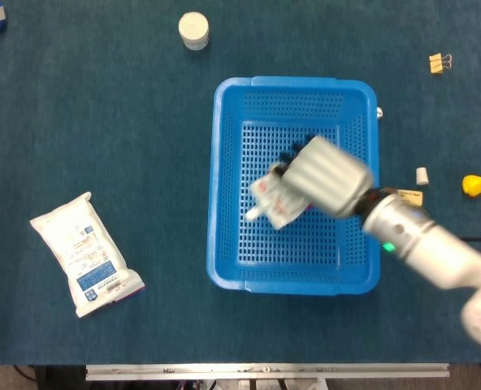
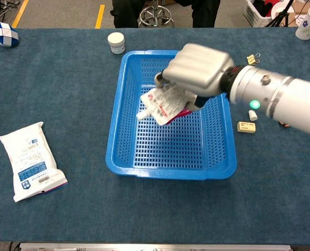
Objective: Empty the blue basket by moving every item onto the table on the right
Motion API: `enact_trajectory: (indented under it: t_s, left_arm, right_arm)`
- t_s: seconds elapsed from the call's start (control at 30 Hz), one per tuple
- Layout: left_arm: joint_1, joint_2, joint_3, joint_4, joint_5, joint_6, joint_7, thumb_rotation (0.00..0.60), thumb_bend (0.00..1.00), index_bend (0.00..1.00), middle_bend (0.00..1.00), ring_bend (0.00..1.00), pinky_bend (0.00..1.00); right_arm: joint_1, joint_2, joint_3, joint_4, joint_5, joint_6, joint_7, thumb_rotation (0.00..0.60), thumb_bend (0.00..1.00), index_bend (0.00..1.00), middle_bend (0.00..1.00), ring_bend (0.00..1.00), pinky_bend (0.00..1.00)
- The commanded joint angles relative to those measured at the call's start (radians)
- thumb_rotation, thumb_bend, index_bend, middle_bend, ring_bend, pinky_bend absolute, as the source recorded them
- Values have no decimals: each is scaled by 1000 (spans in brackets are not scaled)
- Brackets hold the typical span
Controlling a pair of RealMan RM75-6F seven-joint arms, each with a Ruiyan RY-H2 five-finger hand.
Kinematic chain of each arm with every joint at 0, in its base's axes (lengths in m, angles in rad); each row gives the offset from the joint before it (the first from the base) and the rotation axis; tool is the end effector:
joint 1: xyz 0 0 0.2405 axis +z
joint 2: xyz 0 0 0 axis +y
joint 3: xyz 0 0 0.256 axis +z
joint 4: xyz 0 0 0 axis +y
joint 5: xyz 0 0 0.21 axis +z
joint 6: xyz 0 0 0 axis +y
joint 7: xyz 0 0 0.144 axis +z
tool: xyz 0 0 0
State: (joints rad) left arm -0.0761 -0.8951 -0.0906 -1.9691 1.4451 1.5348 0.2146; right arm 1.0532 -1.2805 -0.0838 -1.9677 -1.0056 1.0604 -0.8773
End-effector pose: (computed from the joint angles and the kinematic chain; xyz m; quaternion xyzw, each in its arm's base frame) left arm -0.2544 0.1806 0.2093 -0.5838 -0.3525 -0.3792 0.6254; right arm -0.0696 -0.2879 0.0203 0.8848 -0.1156 0.2625 0.3673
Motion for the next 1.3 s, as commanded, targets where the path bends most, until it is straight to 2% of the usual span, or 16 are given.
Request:
enact_trajectory:
  t_s: [0.03, 0.2, 0.37, 0.53, 0.9, 1.0, 1.03, 1.17, 1.23, 1.3]
  left_arm:
    - [-2, 0, 0, 0, 0, -1, 3, 600, 299, 390, 271, 249, 111]
    - [-15, -4, -6, -4, -9, -18, 15, 600, 298, 390, 271, 249, 111]
    - [-27, -7, -2, -10, 1, -35, 19, 600, 299, 390, 271, 249, 111]
    - [-45, -17, -4, -2, -2, -61, 17, 600, 299, 390, 271, 249, 111]
    - [-51, -8, 7, -13, 6, -73, 23, 600, 298, 390, 271, 248, 111]
    - [-51, -6, 9, -14, 5, -74, 23, 600, 299, 390, 271, 248, 111]
    - [-51, -6, 10, -14, 6, -74, 23, 600, 299, 390, 271, 248, 111]
    - [-54, -6, 13, -18, 3, -82, 27, 600, 299, 390, 271, 248, 111]
    - [-55, -5, 15, -18, -1, -87, 29, 600, 300, 390, 271, 248, 111]
    - [-55, -5, 17, -16, -1, -89, 28, 600, 299, 390, 271, 248, 111]
  right_arm:
    - [-72, 175, 1, -55, -82, 65, 99, 600, 423, 409, 589, 491, 516]
    - [-166, 343, -27, -27, -138, 89, 249, 600, 421, 409, 588, 491, 516]
    - [-242, 415, -55, 58, -157, 64, 356, 600, 421, 409, 586, 491, 516]
    - [-299, 395, -57, 169, -152, 20, 439, 600, 421, 409, 579, 489, 516]
    - [-364, 229, -21, 373, -121, -38, 414, 600, 420, 398, 530, 442, 518]
    - [-365, 193, -5, 406, -97, -62, 400, 600, 417, 348, 497, 406, 504]
    - [-364, 180, 2, 416, -79, -70, 386, 600, 414, 305, 468, 373, 470]
    - [-363, 155, 25, 399, -15, -66, 308, 600, 401, 41, 264, 151, 267]
    - [-366, 157, 39, 366, 11, -55, 289, 600, 388, 0, 199, 104, 231]
    - [-370, 173, 47, 333, 18, -44, 278, 600, 381, 0, 172, 90, 218]
